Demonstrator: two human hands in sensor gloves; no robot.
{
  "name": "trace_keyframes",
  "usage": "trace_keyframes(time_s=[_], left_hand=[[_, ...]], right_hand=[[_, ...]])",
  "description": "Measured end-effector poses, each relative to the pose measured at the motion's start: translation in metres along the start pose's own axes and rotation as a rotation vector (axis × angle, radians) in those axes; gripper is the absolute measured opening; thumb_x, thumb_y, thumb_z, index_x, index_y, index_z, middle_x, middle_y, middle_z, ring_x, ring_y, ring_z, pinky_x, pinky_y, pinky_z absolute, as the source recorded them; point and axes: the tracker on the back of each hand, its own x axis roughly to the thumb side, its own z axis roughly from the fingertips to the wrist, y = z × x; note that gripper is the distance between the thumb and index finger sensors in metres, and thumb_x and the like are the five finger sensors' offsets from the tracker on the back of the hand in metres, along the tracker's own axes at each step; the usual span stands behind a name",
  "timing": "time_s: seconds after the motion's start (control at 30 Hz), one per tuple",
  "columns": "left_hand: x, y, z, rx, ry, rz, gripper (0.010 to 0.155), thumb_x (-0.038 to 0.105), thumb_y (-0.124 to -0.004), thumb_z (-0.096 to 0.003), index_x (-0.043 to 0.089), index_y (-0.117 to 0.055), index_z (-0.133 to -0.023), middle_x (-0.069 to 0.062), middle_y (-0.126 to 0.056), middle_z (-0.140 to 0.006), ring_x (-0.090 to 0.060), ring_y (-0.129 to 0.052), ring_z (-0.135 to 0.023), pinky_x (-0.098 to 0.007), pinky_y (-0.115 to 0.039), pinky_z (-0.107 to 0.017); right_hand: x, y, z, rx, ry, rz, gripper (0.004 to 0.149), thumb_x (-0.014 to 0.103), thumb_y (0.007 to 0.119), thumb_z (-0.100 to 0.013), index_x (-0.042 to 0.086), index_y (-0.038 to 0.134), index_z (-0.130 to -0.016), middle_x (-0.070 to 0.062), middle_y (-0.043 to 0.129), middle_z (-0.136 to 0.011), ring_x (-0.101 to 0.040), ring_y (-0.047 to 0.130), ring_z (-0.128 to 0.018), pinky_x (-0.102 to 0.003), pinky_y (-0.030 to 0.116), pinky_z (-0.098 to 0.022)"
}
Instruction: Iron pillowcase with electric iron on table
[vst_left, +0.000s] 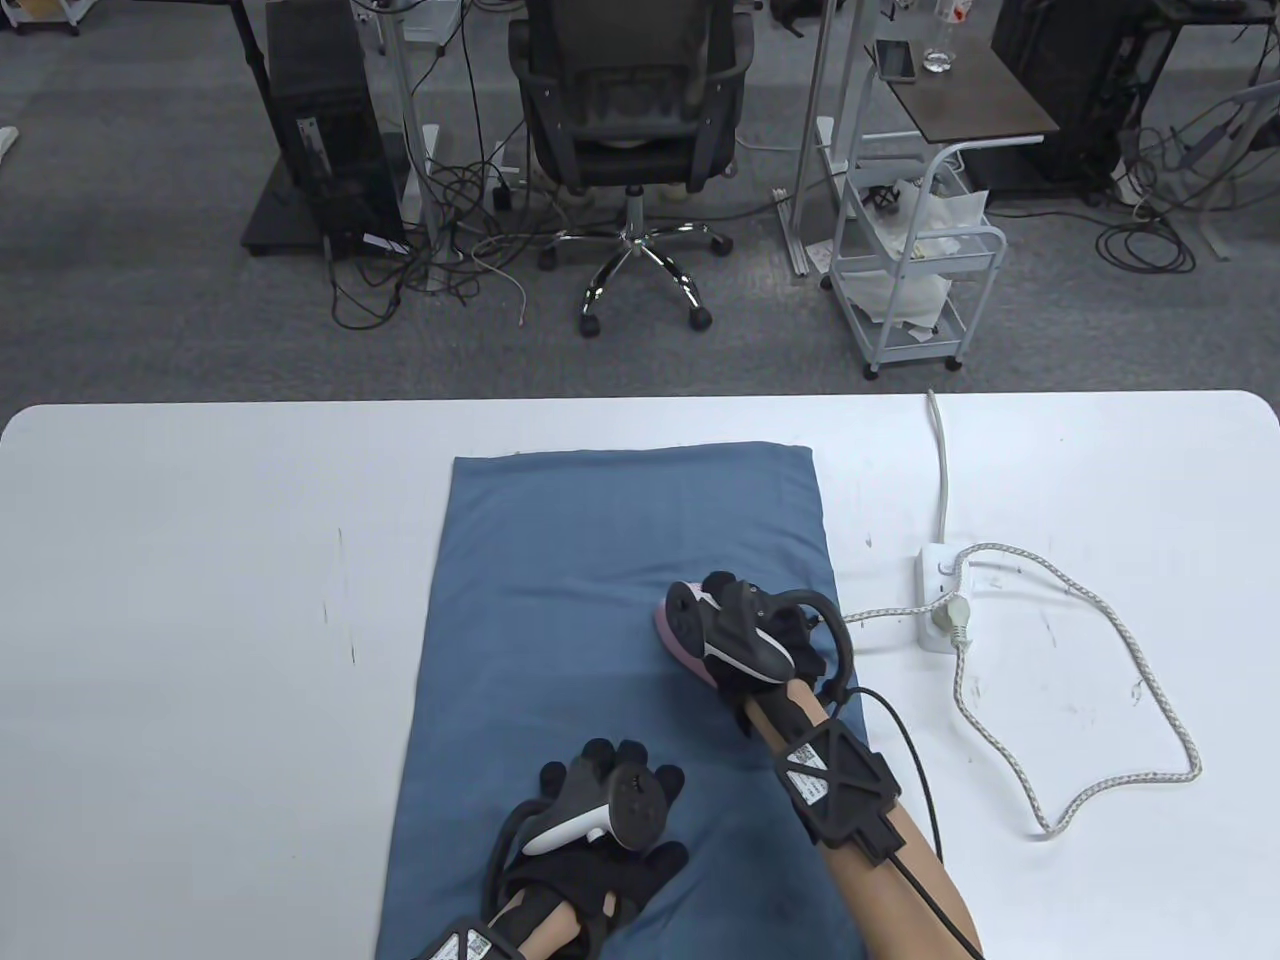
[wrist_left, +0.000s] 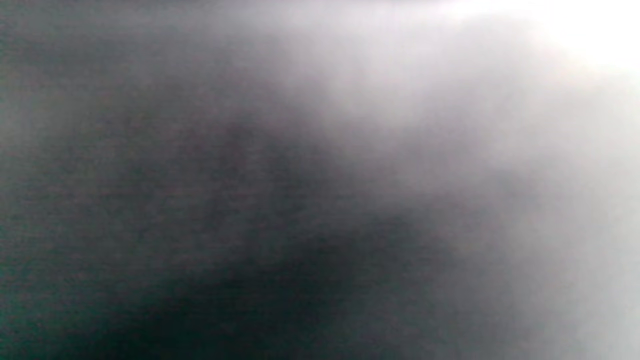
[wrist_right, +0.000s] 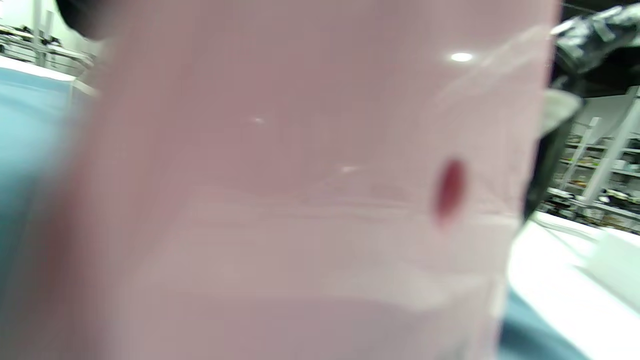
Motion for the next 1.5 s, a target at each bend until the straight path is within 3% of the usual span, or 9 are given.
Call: trace_keyframes(time_s=[0.23, 0.37, 0.6, 0.73, 0.83, 0.97, 1.23, 1.4, 1.5], left_hand=[[0.000, 0.000, 0.000, 0.000, 0.000, 0.000, 0.075, 0.065, -0.037, -0.0501, 0.043, 0.016, -0.098, 0.002, 0.035, -0.100, -0.033, 0.035, -0.091, -0.066, 0.015, -0.060], [0.000, 0.000, 0.000, 0.000, 0.000, 0.000, 0.075, 0.065, -0.037, -0.0501, 0.043, 0.016, -0.098, 0.002, 0.035, -0.100, -0.033, 0.035, -0.091, -0.067, 0.015, -0.060], [0.000, 0.000, 0.000, 0.000, 0.000, -0.001, 0.075, 0.065, -0.037, -0.0501, 0.043, 0.016, -0.098, 0.002, 0.035, -0.099, -0.033, 0.035, -0.091, -0.067, 0.015, -0.060], [0.000, 0.000, 0.000, 0.000, 0.000, -0.002, 0.075, 0.065, -0.037, -0.0500, 0.043, 0.016, -0.098, 0.002, 0.035, -0.100, -0.033, 0.035, -0.091, -0.067, 0.015, -0.060], [0.000, 0.000, 0.000, 0.000, 0.000, -0.002, 0.075, 0.065, -0.037, -0.0501, 0.043, 0.016, -0.098, 0.002, 0.035, -0.099, -0.033, 0.035, -0.091, -0.067, 0.015, -0.060], [0.000, 0.000, 0.000, -0.001, 0.000, -0.002, 0.075, 0.065, -0.037, -0.0500, 0.043, 0.016, -0.098, 0.002, 0.035, -0.099, -0.033, 0.035, -0.091, -0.067, 0.015, -0.060], [0.000, 0.000, 0.000, -0.001, -0.001, -0.001, 0.075, 0.065, -0.037, -0.0500, 0.043, 0.016, -0.098, 0.002, 0.035, -0.099, -0.033, 0.035, -0.091, -0.066, 0.015, -0.060], [0.000, 0.000, 0.000, -0.001, -0.002, 0.000, 0.075, 0.065, -0.037, -0.0500, 0.043, 0.016, -0.098, 0.002, 0.035, -0.100, -0.033, 0.035, -0.091, -0.067, 0.015, -0.060], [0.000, 0.000, 0.000, -0.001, -0.002, 0.000, 0.075, 0.065, -0.037, -0.0501, 0.043, 0.016, -0.098, 0.002, 0.035, -0.100, -0.033, 0.035, -0.091, -0.067, 0.015, -0.060]], right_hand=[[-0.048, 0.009, 0.007, 0.020, 0.126, 0.041, 0.065, 0.057, 0.063, -0.045, 0.011, 0.072, -0.089, 0.003, 0.094, -0.045, -0.006, 0.094, -0.023, -0.038, 0.091, -0.035], [-0.060, 0.007, 0.004, 0.090, 0.151, -0.052, 0.064, 0.057, 0.066, -0.045, 0.013, 0.071, -0.091, 0.003, 0.094, -0.048, -0.008, 0.095, -0.027, -0.040, 0.090, -0.039], [-0.040, -0.015, 0.051, 0.002, -0.086, -0.159, 0.063, 0.057, 0.068, -0.045, 0.014, 0.072, -0.091, 0.004, 0.095, -0.049, -0.008, 0.096, -0.027, -0.039, 0.090, -0.041], [-0.030, -0.012, 0.071, 0.032, -0.169, -0.116, 0.063, 0.058, 0.068, -0.045, 0.015, 0.072, -0.092, 0.004, 0.095, -0.049, -0.008, 0.096, -0.028, -0.039, 0.090, -0.042], [-0.032, -0.004, 0.075, 0.020, -0.148, -0.087, 0.063, 0.058, 0.067, -0.045, 0.016, 0.071, -0.092, 0.005, 0.094, -0.049, -0.007, 0.095, -0.028, -0.038, 0.090, -0.042], [-0.042, 0.004, 0.057, -0.043, -0.078, -0.008, 0.064, 0.057, 0.066, -0.045, 0.014, 0.071, -0.092, 0.004, 0.094, -0.047, -0.007, 0.095, -0.026, -0.039, 0.090, -0.040], [-0.068, 0.017, 0.001, 0.003, 0.194, 0.075, 0.064, 0.053, 0.066, -0.044, 0.013, 0.068, -0.094, 0.004, 0.093, -0.049, -0.009, 0.094, -0.028, -0.041, 0.089, -0.042], [-0.075, 0.015, -0.006, 0.077, 0.240, -0.002, 0.064, 0.055, 0.066, -0.045, 0.016, 0.066, -0.095, 0.005, 0.092, -0.053, -0.008, 0.095, -0.032, -0.040, 0.088, -0.045], [-0.089, 0.010, 0.003, 0.111, 0.256, -0.209, 0.064, 0.056, 0.069, -0.044, 0.017, 0.068, -0.094, 0.005, 0.092, -0.054, -0.009, 0.095, -0.034, -0.041, 0.088, -0.046]])
